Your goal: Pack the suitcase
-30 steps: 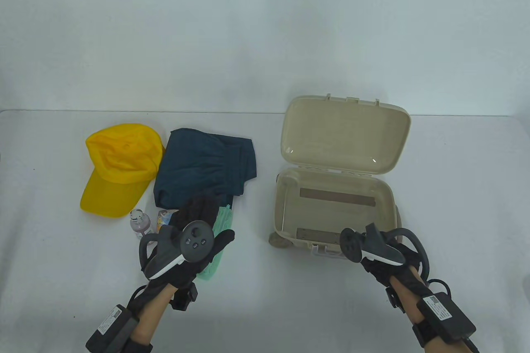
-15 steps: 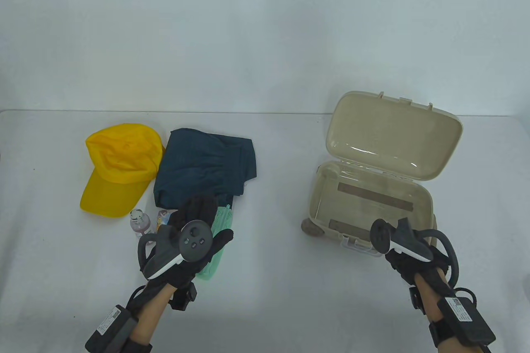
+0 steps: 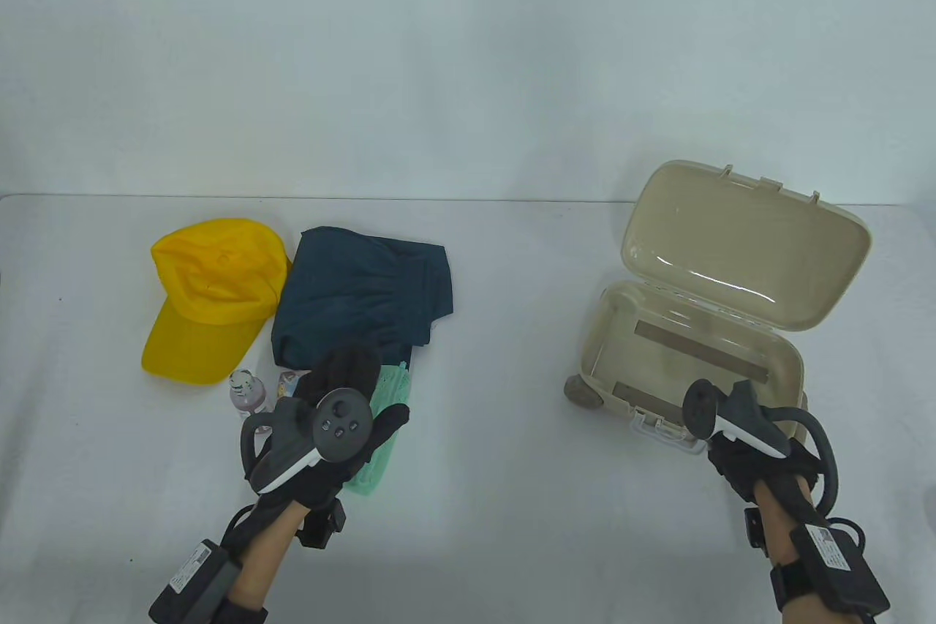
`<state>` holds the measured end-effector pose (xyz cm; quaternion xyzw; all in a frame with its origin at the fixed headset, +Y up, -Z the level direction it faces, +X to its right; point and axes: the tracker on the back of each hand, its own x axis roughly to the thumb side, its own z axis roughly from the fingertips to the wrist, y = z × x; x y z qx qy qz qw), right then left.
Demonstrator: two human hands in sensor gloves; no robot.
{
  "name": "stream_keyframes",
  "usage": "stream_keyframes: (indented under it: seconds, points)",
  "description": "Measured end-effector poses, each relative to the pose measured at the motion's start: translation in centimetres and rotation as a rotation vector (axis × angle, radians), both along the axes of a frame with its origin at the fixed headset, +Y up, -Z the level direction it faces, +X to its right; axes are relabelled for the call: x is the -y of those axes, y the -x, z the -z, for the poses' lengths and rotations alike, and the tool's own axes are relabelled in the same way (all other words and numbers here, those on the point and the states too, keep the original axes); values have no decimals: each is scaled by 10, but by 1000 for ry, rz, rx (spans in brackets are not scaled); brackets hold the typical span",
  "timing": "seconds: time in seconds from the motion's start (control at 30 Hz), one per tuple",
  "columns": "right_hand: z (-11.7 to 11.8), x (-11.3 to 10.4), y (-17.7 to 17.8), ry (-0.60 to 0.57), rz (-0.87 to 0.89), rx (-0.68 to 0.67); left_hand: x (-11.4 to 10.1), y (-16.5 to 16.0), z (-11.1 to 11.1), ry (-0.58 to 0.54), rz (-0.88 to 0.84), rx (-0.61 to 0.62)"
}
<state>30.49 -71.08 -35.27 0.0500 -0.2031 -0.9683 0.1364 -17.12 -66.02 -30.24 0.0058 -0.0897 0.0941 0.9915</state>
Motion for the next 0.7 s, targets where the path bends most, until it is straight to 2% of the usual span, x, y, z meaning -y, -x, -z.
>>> stream_keyframes:
  seconds: [0.13, 0.17, 0.23, 0.33, 0.5, 0.6, 0.7]
  points:
    - [-3, -3, 5, 42, -32, -18, 0, 1, 0, 1, -5, -3]
    - [-5, -7, 9, 113, -32, -34, -1, 1, 0, -1, -11, -3]
    - [-7, -16, 16, 110, -18, -56, -2, 3, 0, -3, -18, -4]
    - [-10, -41, 34, 1, 32, -111, -4, 4, 0, -8, -31, -9]
    - [-22, -80, 78, -231, 295, -210, -9, 10, 0, -23, -52, -28]
    - [-34, -87, 102, -322, 526, -263, -10, 14, 1, -22, -67, -40]
    - [-43, -81, 120, -379, 680, -284, -9, 13, 2, -5, -82, -41]
